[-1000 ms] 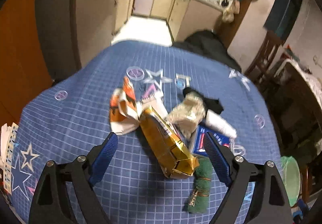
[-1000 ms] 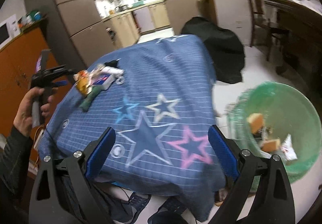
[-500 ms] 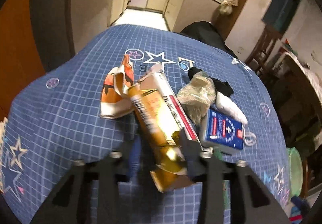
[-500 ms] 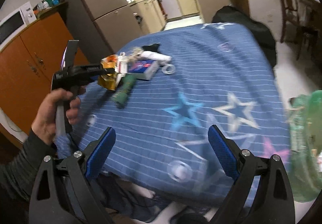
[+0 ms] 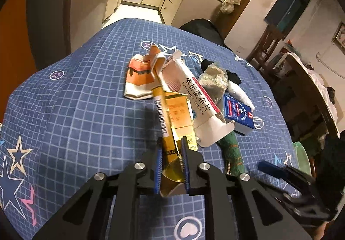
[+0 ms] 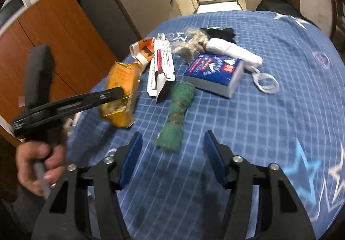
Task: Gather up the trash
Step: 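Grasp the gold snack box with the left tool while the right tool grasps the green scrubber, then carry the gold box and green scrubber over the green bin, then open both tools to drop the gold box and scrubber into the bin, then swing both tools back to the bed and grasp the white medicine box with the left tool, then hold the white medicine box in the left tool while the right tool grasps the blue card box, then carry the white medicine box and blue card box over the green bin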
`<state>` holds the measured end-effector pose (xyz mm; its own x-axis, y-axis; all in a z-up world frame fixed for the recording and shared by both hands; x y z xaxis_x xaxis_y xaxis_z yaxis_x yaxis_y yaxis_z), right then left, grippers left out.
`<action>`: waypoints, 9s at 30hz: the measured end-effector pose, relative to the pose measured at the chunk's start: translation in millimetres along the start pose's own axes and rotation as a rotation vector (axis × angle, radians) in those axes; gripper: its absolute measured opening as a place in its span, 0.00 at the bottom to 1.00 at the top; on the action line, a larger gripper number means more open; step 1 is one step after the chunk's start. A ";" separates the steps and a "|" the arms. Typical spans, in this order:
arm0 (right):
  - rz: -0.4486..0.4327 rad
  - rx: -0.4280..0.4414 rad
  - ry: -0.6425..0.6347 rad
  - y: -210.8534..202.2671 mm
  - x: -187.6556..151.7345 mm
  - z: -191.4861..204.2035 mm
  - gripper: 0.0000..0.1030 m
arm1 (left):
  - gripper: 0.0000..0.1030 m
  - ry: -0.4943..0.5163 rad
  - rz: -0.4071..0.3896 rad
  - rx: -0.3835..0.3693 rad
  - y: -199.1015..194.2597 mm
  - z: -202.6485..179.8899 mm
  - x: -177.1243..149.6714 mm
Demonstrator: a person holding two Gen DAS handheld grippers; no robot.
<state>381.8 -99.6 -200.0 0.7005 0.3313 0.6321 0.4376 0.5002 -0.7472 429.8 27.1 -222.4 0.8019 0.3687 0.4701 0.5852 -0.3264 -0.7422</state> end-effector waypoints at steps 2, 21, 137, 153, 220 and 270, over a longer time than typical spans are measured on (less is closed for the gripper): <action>0.024 -0.039 -0.029 12.6 6.4 0.2 0.47 | 0.15 0.000 0.002 -0.004 0.3 2.8 -1.3; -0.012 -0.196 -0.062 4.8 3.8 -5.1 0.14 | 0.11 0.068 -0.036 0.031 -0.3 -12.9 -4.9; 0.006 -0.478 0.580 -329.6 -237.6 -375.7 0.38 | 0.53 0.692 0.287 -0.162 180.0 -570.2 -280.0; -0.160 -0.522 0.443 -344.8 -214.9 -306.9 0.79 | 0.65 0.623 0.230 -0.177 139.5 -487.1 -235.1; 0.005 -0.042 -0.071 35.4 49.0 -55.5 0.73 | 0.47 0.139 0.017 0.089 12.8 -8.8 -45.8; -0.160 -0.242 -0.119 -66.4 27.3 -33.8 0.49 | 0.43 0.179 -0.124 0.120 -0.7 -51.2 -32.9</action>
<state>391.0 -150.7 -140.1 0.5475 0.3619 0.7545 0.6687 0.3529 -0.6545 409.2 -29.4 -212.9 0.7392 0.2363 0.6306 0.6710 -0.1789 -0.7196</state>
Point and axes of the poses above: each gripper's, at about its wrist camera, not at the fingertips, and y roughly the way its jaws point, z to its left, x to its top, the point moved 10 cm from there along y, roughly the way its jaws point, and after that the axes turned 13 degrees about -y, right-handed, at the moved point
